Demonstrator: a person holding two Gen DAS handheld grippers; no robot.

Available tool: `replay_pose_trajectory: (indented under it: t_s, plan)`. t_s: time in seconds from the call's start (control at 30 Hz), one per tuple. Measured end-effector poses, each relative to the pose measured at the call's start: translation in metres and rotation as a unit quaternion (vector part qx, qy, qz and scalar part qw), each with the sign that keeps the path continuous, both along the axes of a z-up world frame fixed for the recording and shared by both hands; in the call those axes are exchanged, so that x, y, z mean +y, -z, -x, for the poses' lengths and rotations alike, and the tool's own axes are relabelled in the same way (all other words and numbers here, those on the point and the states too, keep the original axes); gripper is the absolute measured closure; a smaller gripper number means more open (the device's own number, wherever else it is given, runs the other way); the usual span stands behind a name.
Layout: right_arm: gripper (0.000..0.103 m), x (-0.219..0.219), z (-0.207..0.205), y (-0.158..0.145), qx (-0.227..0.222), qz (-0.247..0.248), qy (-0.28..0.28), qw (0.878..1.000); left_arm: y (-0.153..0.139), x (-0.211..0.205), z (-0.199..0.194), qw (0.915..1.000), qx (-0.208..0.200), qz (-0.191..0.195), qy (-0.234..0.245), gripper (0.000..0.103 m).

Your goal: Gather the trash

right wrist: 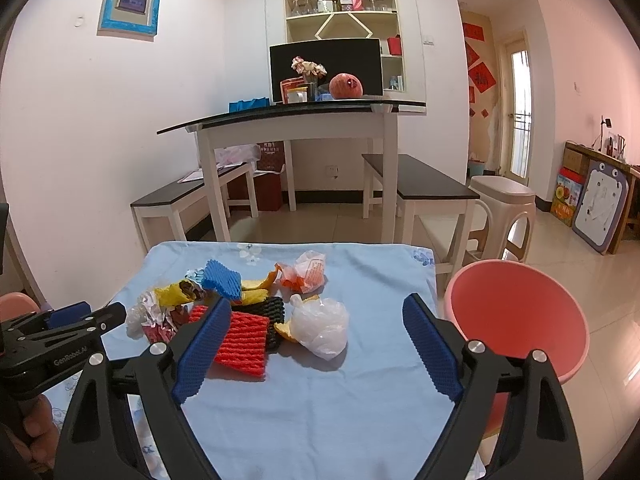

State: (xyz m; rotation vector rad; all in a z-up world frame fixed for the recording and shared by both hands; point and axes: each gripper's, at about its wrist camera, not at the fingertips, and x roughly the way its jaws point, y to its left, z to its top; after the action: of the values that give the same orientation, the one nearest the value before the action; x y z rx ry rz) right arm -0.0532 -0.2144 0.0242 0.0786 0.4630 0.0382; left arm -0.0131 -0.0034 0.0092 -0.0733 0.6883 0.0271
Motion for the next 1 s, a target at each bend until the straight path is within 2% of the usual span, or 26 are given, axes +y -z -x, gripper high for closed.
replay_pose_trajectory:
  t_s: [0.63, 1.0]
  plan:
    - [0.027, -0.002, -0.012, 0.015, 0.023, -0.005, -0.004, 1.000, 0.013, 0.000, -0.013, 0.9999, 0.012, -0.004, 0.002, 0.045]
    - [0.028, -0.004, -0.017, 0.021, 0.031, -0.008, -0.002, 1.000, 0.020, 0.000, -0.019, 0.9998, 0.017, -0.006, 0.005, 0.045]
